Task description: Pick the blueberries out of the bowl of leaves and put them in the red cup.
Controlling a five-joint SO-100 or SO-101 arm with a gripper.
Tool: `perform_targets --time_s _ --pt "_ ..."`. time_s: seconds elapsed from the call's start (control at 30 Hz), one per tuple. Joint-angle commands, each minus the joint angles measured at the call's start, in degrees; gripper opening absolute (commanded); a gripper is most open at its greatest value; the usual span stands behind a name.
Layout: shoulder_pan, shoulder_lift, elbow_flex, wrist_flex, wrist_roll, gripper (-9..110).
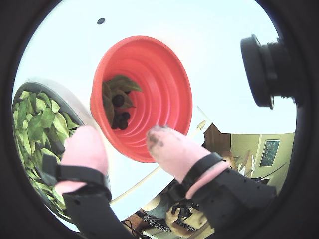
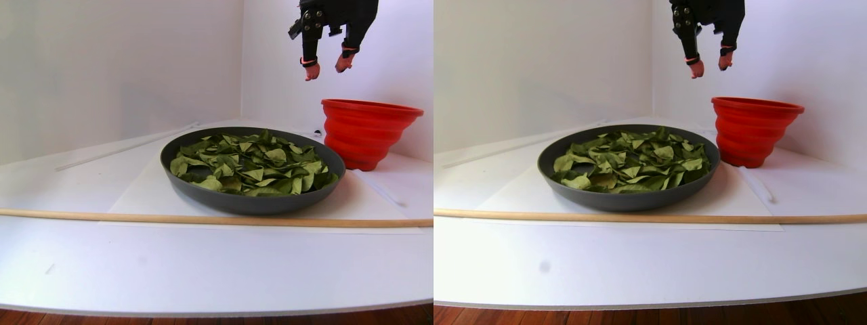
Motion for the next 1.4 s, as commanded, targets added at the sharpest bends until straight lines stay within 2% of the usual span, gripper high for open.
perform_targets --time_s 0.0,1.37 --pt "-0.5 8.6 0.0 0.7 0.4 17" --pt "-16.1 30.6 14.4 15.2 19.4 17"
